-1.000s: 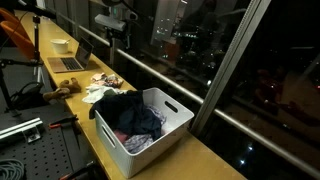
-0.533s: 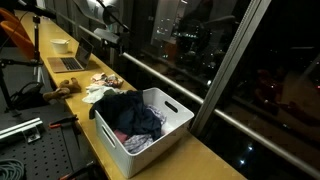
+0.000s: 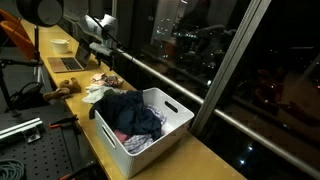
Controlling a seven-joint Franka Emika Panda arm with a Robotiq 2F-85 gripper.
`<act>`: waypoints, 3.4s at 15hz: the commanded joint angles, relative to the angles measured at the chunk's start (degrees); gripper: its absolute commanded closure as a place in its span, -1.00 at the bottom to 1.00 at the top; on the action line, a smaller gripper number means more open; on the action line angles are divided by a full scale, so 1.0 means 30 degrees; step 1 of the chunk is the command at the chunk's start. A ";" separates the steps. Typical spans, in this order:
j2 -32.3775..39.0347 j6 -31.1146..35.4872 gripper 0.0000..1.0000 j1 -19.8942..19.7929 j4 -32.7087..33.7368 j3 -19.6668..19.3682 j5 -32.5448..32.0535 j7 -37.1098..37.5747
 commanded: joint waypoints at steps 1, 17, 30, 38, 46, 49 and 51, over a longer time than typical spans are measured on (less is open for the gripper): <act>0.2362 -0.2871 -1.00 0.0945 0.4022 -0.0591 -0.0422 0.0883; 0.7507 -0.4237 -0.96 0.1690 0.7933 -0.1170 -0.0248 0.3187; 0.4854 -0.4345 1.00 0.1518 0.7146 -0.1319 -0.0502 0.3789; 0.0207 -0.3819 0.97 0.0478 0.5226 -0.2533 -0.1102 0.5155; -0.5090 -0.1016 0.97 -0.1863 0.0344 -0.3139 -0.0818 0.5341; -0.7240 0.0679 0.97 -0.2806 -0.2250 -0.3380 -0.0785 0.5598; -0.8750 0.0350 0.97 -0.3211 -0.3952 -0.3644 -0.0728 0.6463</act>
